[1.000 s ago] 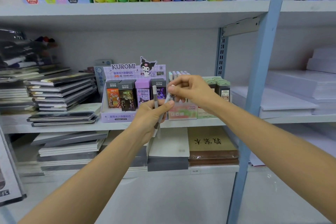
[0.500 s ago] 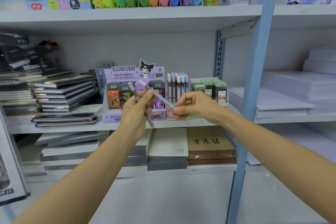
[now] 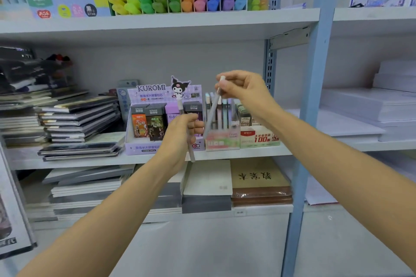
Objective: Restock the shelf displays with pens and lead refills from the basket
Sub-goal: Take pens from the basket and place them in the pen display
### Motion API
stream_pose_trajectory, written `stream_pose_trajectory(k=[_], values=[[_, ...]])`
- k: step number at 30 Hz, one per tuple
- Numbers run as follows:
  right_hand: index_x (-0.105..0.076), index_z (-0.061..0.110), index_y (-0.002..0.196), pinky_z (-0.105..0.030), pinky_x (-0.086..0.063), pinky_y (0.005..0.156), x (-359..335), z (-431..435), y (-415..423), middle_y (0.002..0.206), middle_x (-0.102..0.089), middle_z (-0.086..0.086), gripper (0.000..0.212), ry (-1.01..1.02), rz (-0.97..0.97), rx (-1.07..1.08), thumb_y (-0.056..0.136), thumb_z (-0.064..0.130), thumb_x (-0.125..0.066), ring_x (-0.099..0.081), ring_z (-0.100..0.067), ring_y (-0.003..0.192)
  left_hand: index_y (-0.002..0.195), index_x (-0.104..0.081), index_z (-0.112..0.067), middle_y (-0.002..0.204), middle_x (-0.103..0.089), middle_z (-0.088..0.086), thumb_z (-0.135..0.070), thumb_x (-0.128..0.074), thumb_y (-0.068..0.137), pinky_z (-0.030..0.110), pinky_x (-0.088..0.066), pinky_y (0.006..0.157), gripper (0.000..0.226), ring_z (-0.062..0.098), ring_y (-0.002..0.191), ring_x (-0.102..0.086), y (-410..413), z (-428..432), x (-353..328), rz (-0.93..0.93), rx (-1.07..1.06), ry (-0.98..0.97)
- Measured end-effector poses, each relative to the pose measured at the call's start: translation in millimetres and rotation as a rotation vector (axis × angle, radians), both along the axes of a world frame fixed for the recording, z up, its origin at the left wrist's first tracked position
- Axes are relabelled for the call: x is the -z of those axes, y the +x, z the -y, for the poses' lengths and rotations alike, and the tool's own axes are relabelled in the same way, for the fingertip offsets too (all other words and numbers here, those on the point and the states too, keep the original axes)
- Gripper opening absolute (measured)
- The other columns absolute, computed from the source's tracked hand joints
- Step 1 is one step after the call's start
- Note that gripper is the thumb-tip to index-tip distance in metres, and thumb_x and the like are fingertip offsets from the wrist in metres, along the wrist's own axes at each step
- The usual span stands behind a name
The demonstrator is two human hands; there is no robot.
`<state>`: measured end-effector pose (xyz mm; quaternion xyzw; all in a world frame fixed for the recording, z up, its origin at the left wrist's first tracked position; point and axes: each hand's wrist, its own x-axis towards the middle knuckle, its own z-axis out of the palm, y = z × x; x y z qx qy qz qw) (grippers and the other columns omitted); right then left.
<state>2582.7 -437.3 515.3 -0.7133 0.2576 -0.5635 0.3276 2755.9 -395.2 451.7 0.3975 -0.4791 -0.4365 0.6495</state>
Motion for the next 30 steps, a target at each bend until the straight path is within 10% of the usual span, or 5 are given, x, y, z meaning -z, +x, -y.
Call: stream_pose_trajectory(k=[8,18,30], values=[[-0.065,0.000,0.111,-0.027,-0.058,0.079,-4.8,23.6,-7.2,0.095,-0.071,-0.015,0.020,0.013,0.021,0.073,0.092,0.003,-0.060,-0.070,-0.018,0.082,0.108,-0.058,-0.013,0.068,-0.067,0.000,-0.023,-0.035,0.105,0.024,-0.055,0.061,0.025,0.014,0.064,-0.065,17.9,0.2,12.7,0.163,0.088,-0.053],[-0.063,-0.003,0.114,-0.028,-0.058,0.078,-8.0,39.2,1.7,0.098,-0.070,-0.019,0.023,-0.058,0.102,0.223,0.092,0.002,-0.060,-0.070,-0.023,0.087,0.097,-0.051,-0.010,0.064,-0.051,-0.002,-0.018,-0.041,0.103,0.020,-0.038,0.049,0.014,0.010,0.053,-0.043,20.1,7.7,19.3,0.171,0.112,0.014],[-0.067,0.007,0.110,-0.018,-0.055,0.079,17.6,45.8,1.5,0.097,-0.070,-0.005,0.019,-0.183,-0.318,0.284,0.092,0.008,-0.061,-0.069,-0.013,0.089,0.105,-0.065,-0.008,0.069,-0.059,-0.001,-0.015,-0.049,0.100,0.022,-0.053,0.062,0.018,0.012,0.062,-0.058,25.9,5.8,25.0,0.149,0.138,-0.039]])
